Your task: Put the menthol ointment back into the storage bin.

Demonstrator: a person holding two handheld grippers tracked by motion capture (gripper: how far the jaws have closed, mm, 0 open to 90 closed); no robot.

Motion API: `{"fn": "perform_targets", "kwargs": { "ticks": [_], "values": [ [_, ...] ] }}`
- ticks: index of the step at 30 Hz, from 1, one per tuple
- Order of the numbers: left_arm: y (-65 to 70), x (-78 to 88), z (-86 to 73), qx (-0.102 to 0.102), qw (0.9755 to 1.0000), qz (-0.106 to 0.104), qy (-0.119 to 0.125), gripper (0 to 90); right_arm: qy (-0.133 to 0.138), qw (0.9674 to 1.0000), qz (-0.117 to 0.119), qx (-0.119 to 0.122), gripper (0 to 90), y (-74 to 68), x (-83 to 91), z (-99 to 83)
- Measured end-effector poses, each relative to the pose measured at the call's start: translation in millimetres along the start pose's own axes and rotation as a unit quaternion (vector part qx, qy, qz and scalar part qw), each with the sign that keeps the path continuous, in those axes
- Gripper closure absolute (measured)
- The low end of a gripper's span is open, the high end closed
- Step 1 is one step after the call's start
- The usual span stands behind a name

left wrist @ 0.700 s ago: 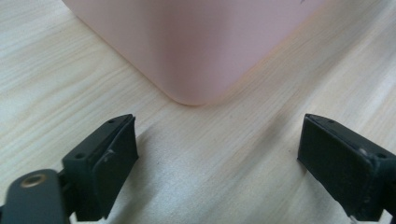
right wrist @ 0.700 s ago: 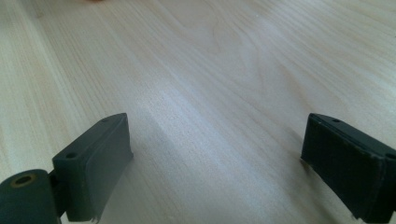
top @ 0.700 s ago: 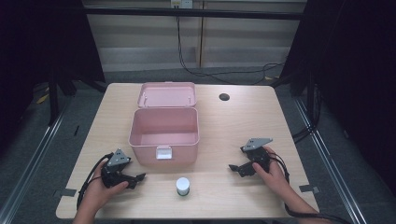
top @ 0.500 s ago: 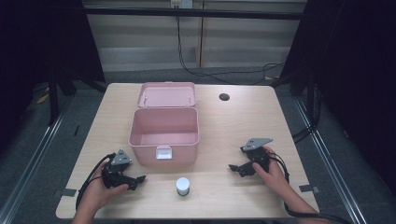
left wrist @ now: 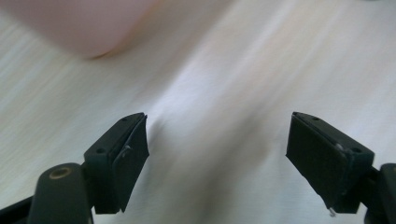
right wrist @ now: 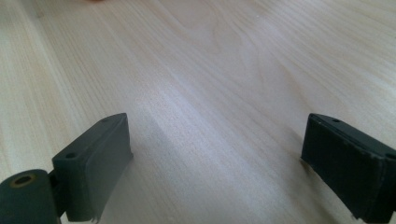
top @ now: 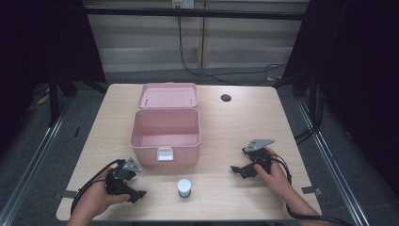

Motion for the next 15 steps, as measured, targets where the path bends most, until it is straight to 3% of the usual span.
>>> {"fn": "perform_targets", "kwargs": {
  "ticks": [1, 3, 7, 10, 13, 15],
  "values": [
    [0.0, 0.0, 0.0, 0.000, 1.0000, 0.000, 0.000, 20.6, 0.000, 1.0000, 0.000, 0.000, 7.6, 0.0, 0.0, 0.0],
    [10.0, 2.3, 11.5, -0.023, 0.9993, -0.019, -0.023, 20.6, 0.000, 1.0000, 0.000, 0.000, 7.6, 0.0, 0.0, 0.0],
    [17.0, 2.4, 23.2, -0.047, 0.9980, -0.031, -0.030, 20.6, 0.000, 1.0000, 0.000, 0.000, 7.6, 0.0, -0.1, 0.0],
    [26.8, 0.0, 38.1, -0.069, 0.9955, -0.048, -0.044, 20.9, 0.000, 1.0000, 0.000, 0.000, 7.6, 0.0, 0.0, 0.0],
    [31.8, -2.5, 45.2, -0.076, 0.9942, -0.057, -0.050, 21.7, 0.000, 1.0000, 0.000, 0.000, 7.6, 0.0, 0.0, 0.0],
    [38.5, -6.3, 55.2, -0.092, 0.9911, -0.065, -0.071, 22.7, 0.000, 1.0000, 0.000, 0.000, 7.6, 0.0, 0.0, 0.0]
  ]
}}
Point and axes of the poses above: each handheld gripper's, and its own axes: x roughly backward along the jaws, z roughly out of its top, y roughly to its right, the point moved 4 cm from there along -x, roughly forward along the jaws, and after that the axes turned 13 degrees about -x, right-handed, at the moved point
